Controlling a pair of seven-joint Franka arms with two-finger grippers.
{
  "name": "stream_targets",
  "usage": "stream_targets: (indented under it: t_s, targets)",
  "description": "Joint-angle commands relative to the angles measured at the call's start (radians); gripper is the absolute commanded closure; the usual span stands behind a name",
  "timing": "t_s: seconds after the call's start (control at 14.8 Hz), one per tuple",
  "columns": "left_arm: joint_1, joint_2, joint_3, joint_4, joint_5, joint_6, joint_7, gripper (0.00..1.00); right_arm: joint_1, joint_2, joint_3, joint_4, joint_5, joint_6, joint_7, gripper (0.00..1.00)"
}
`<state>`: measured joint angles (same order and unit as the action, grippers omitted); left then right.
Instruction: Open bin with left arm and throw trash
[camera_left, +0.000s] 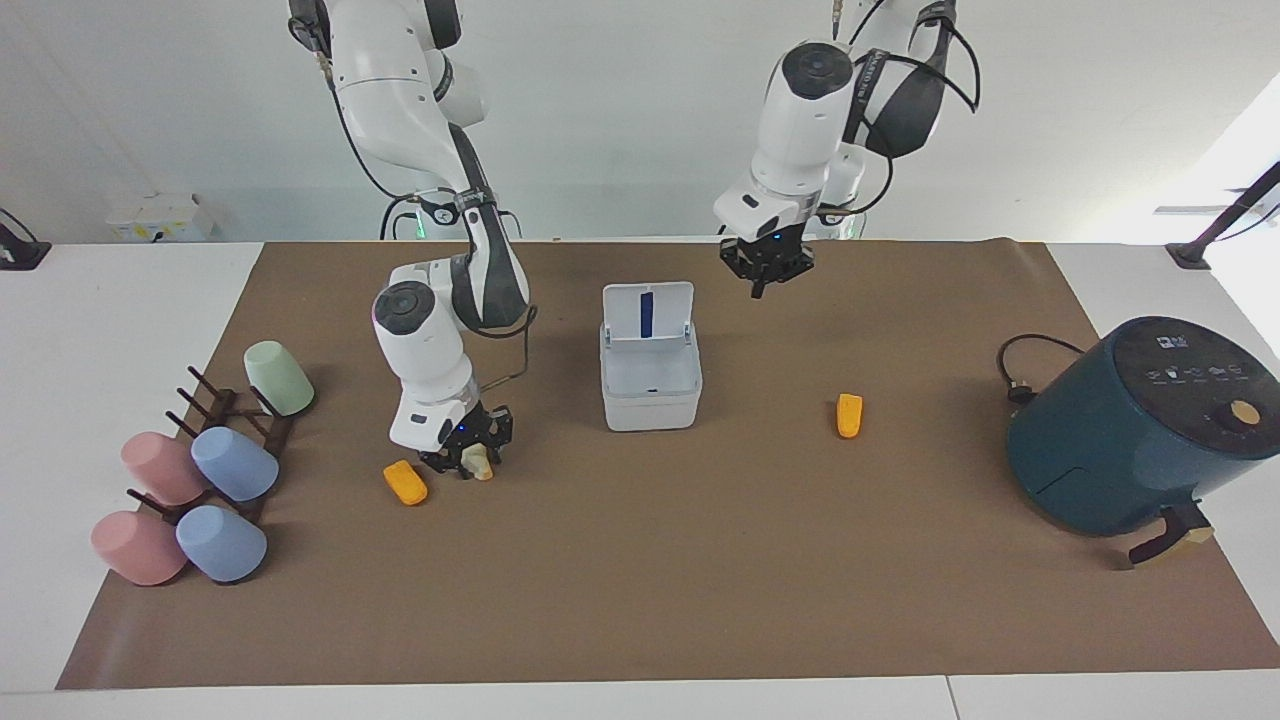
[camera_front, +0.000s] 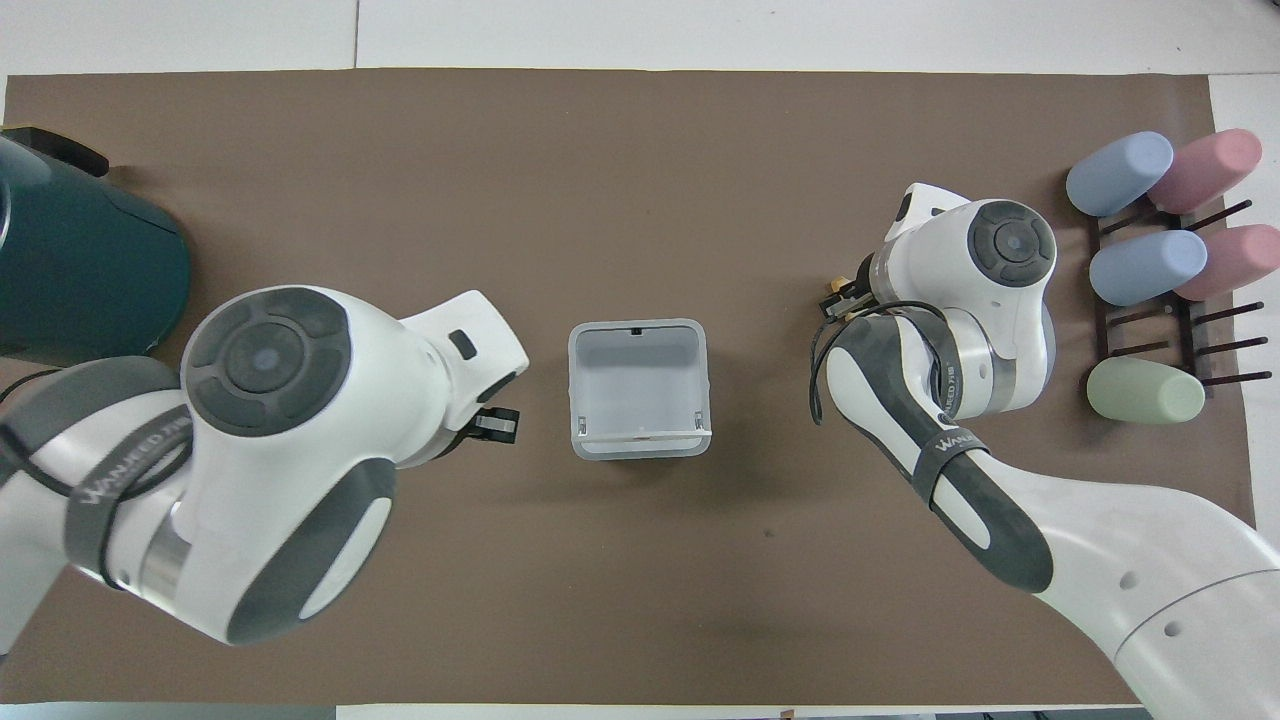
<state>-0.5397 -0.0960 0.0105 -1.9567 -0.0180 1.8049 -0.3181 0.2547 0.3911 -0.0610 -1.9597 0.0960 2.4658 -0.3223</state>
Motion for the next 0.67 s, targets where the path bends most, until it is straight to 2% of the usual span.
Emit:
stream_targets:
  t_s: [0.0, 0.13, 0.2, 0.27, 0.34, 0.4, 0.54, 0.61]
  targets:
    - [0.128, -0.033, -0.004, -0.031, -0.005, -0.03, 0.039, 1.0, -0.018, -0.015, 0.007, -0.03, 0.011, 0.002, -0.032, 1.0]
    - [0.199, -0.031, -0.003, -0.019, -0.005, -0.019, 0.051, 1.0, -0.018, -0.015, 0.007, -0.03, 0.011, 0.002, -0.027, 1.0]
    - [0.243, -0.028, -0.003, -0.004, -0.004, -0.016, 0.088, 0.74, -0.018, -0.015, 0.007, -0.03, 0.011, 0.002, -0.027, 1.0]
    - [0.286, -0.025, -0.003, 0.011, -0.004, -0.015, 0.147, 0.43, -0.018, -0.015, 0.007, -0.028, 0.011, 0.002, -0.027, 1.0]
    - [0.318, -0.024, -0.003, 0.031, -0.004, -0.016, 0.215, 0.21, -0.018, -0.015, 0.007, -0.028, 0.011, 0.001, -0.026, 1.0]
    - [0.348, -0.022, -0.003, 0.048, -0.004, -0.015, 0.261, 0.12, -0.017, -0.015, 0.007, -0.025, 0.011, -0.004, -0.023, 1.0]
    - [0.398, -0.018, -0.003, 0.102, -0.004, -0.027, 0.309, 0.01, -0.026, -0.015, 0.007, -0.001, 0.013, -0.045, -0.021, 1.0]
    - [0.414, -0.016, -0.003, 0.128, -0.004, -0.033, 0.312, 0.0, -0.034, -0.015, 0.007, 0.03, 0.014, -0.086, -0.02, 1.0]
